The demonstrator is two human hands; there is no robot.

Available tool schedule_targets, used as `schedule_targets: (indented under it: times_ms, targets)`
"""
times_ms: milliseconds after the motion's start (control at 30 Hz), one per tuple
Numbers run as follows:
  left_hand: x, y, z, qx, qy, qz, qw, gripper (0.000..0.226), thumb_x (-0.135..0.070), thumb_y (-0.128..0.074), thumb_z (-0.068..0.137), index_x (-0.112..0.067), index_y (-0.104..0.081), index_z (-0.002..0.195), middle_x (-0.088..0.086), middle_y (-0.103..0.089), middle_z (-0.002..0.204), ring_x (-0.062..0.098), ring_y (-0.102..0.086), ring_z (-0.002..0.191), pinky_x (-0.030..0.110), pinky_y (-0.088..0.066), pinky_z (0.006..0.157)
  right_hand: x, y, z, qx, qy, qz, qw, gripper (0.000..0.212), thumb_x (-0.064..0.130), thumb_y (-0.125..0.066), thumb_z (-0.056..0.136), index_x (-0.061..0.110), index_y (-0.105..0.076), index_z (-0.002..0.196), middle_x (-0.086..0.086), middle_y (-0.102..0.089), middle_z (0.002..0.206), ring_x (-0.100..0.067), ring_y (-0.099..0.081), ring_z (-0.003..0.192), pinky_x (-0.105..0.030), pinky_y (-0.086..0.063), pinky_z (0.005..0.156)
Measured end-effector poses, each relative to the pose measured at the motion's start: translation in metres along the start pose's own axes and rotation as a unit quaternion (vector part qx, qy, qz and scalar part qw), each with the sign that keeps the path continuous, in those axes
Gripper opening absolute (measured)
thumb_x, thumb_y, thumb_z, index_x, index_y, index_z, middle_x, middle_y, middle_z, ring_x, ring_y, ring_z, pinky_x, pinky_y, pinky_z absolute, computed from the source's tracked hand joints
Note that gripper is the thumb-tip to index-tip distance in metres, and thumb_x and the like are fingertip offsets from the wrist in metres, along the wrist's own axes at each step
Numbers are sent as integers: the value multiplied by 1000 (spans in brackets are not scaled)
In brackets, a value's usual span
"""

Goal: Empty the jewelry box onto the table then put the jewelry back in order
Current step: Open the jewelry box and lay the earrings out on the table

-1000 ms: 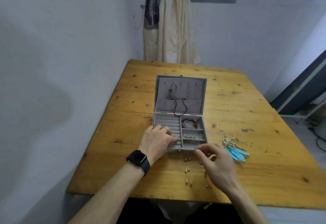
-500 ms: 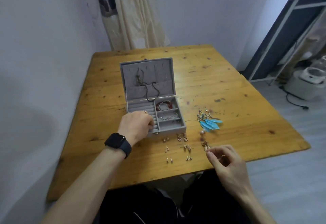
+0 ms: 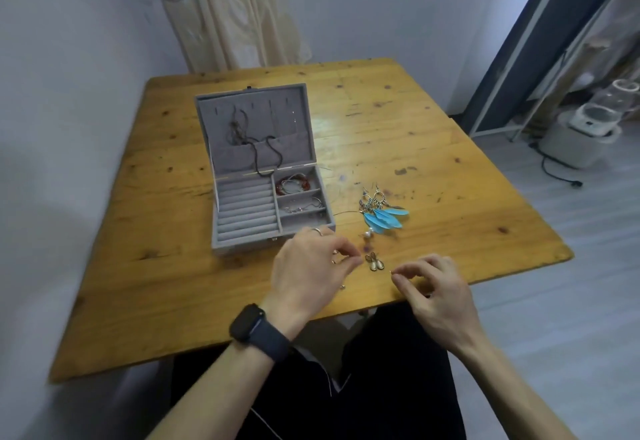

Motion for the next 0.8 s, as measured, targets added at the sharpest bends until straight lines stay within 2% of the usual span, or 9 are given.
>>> schedule_targets:
  times_ms: [133,233,333,500,667,800]
  targets:
    - [-11,-39,-4,18,-7,65,998,17,-50,-65,90,-39,-76,99,-19,-66,113,10,-49,106,31,-42,86,2,-4,8,11,25,-25,999,7,36,-76,85,39,-72,91,19,-60,90,-8,-50,95,-44,-44,82]
    - [-9,-50,-7,27,15,74,997,18,-47,-64,92,-38,-76,100,-20,-64,115,11,-45,110,30,-35,86,-1,-9,9,21,27,-36,999,5,42,-72,85,42,-71,90,19,-60,91,-9,-50,97,-41,-33,84]
    - [-8,-54,-12,27,23,70,997,17,-46,-64,91,-37,-76,101,-20,-63,113,11,-44,111,29,-31,84,-5,-10,7,11,31,-35,999,6,42,-73,83,41,-73,89,21,-60,91,-7,-49,97,-37,-29,84]
    - [-12,-58,-11,19,13,71,997,18,-51,-68,87,-39,-77,97,-21,-63,108,9,-44,108,28,-29,80,-5,-11,7,0,33,-23,999,8,41,-76,81,41,-75,88,21,-61,89,-6,-50,97,-38,-30,84]
    - [-13,-59,-12,7,8,64,998,18,-52,-71,84,-39,-78,94,-21,-65,104,10,-46,105,31,-37,82,-5,-9,6,-1,34,-2,999,12,43,-75,80,42,-77,92,20,-62,89,-7,-51,97,-41,-33,84]
    - [-11,-57,-12,3,1,66,998,20,-54,-71,83,-38,-78,93,-21,-64,103,10,-47,104,31,-37,81,-3,-8,7,-1,27,4,1000,15,47,-73,79,43,-77,93,21,-62,90,-7,-52,98,-41,-34,85]
Point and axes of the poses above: each hand's wrist, its own z-axis towards the middle knuckle, its own y-axis out of the back of the hand, x = y × z, the point moved 3 cm from there along z, towards the middle knuckle
